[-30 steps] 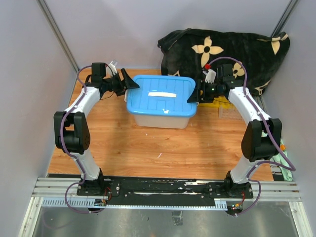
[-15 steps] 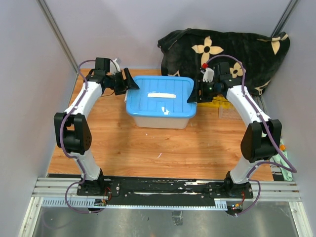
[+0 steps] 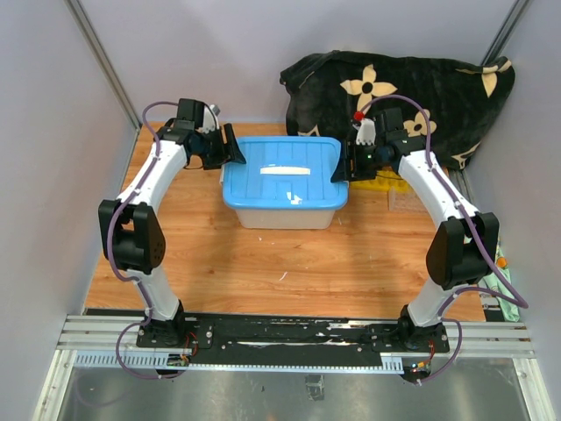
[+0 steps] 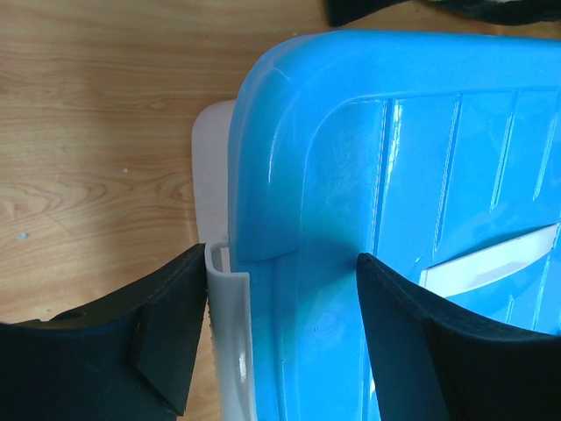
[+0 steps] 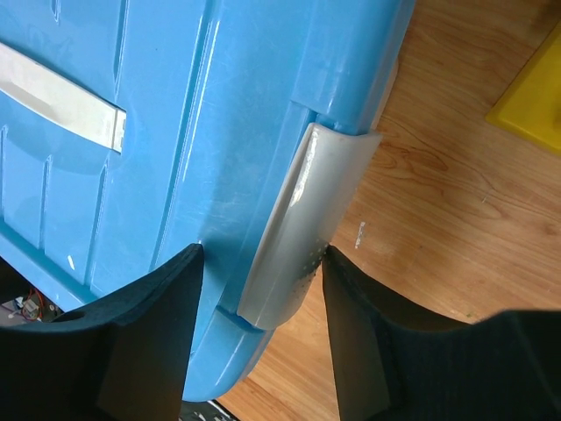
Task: Organize the chemistry lab equipment
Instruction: Close the lid of the storage box.
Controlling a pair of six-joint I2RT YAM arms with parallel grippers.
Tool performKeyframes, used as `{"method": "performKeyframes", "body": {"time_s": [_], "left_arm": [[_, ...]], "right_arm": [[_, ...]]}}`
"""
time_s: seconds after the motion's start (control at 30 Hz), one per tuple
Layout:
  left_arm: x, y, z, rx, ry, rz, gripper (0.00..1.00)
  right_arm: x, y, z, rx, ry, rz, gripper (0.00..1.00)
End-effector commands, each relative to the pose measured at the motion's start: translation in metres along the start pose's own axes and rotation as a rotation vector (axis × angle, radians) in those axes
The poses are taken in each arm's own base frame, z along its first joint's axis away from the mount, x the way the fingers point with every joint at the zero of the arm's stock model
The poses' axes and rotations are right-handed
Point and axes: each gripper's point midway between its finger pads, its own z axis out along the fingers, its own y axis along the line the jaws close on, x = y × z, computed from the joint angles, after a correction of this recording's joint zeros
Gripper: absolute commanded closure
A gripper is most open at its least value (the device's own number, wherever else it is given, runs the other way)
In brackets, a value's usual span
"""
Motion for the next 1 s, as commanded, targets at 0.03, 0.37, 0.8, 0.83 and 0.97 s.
{"method": "performKeyframes", "body": {"time_s": [0.03, 0.37, 0.8, 0.83, 0.97], "left_arm": [[-0.004, -0.040, -0.008, 0.068, 0.015, 0.057, 0.35], [-0.001, -0.037, -0.003, -0.034, 0.050, 0.088, 0.40], [-0.015, -0.033, -0.018, -0.103, -0.045, 0.096, 0.23], [-0.018, -0.032, -0.020, -0.112, -0.062, 0.094, 0.22], [-0.031, -0.028, -0.031, -0.156, -0.128, 0.089, 0.15]], "right_arm": [[0.024, 0.005, 0.014, 0.030, 0.102, -0.076, 0.47], [0.024, 0.014, 0.020, 0.026, 0.114, -0.093, 0.50], [0.022, 0.011, 0.012, 0.080, 0.087, -0.105, 0.33], [0.020, 0.011, 0.010, 0.088, 0.081, -0.107, 0.32], [0.016, 0.007, 0.001, 0.132, 0.051, -0.113, 0.29]]}}
